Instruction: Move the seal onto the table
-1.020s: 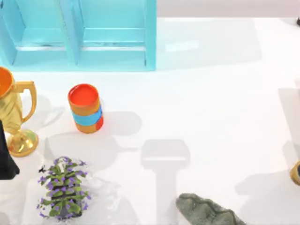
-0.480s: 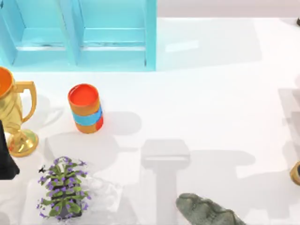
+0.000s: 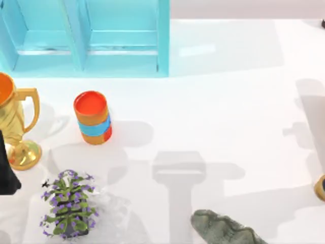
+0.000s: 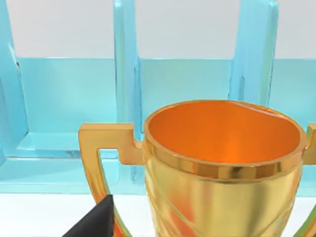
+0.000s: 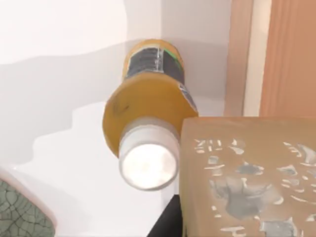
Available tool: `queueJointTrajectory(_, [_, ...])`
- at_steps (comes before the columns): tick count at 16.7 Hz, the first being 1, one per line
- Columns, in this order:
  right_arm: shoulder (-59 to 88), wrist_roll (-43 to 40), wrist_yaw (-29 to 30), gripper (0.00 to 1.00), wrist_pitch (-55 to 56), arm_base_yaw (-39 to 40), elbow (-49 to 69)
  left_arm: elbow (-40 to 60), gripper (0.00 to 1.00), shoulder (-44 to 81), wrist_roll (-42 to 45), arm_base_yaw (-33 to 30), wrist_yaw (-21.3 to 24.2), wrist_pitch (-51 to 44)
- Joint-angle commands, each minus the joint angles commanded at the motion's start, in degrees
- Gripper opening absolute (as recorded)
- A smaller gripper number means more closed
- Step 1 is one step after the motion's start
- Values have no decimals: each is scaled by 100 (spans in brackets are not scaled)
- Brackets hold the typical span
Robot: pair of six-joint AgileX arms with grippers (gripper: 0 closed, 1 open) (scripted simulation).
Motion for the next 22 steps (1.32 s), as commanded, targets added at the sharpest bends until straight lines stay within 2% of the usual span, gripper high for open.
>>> queueJointTrajectory(6, [-10, 34, 38, 0, -7, -60, 167, 0, 100, 0, 0, 0, 0, 0])
queueJointTrajectory(11, [357, 275, 93, 0, 226, 125, 1524, 0, 100, 0, 0, 0, 0, 0])
queueJointTrajectory(17, [1686, 977, 80, 0, 505, 837, 3416, 0, 100, 0, 0, 0, 0, 0])
queueJointTrajectory(22, [3083, 1772, 21, 0, 690, 1632, 3974, 0, 100, 0, 0, 0, 0, 0])
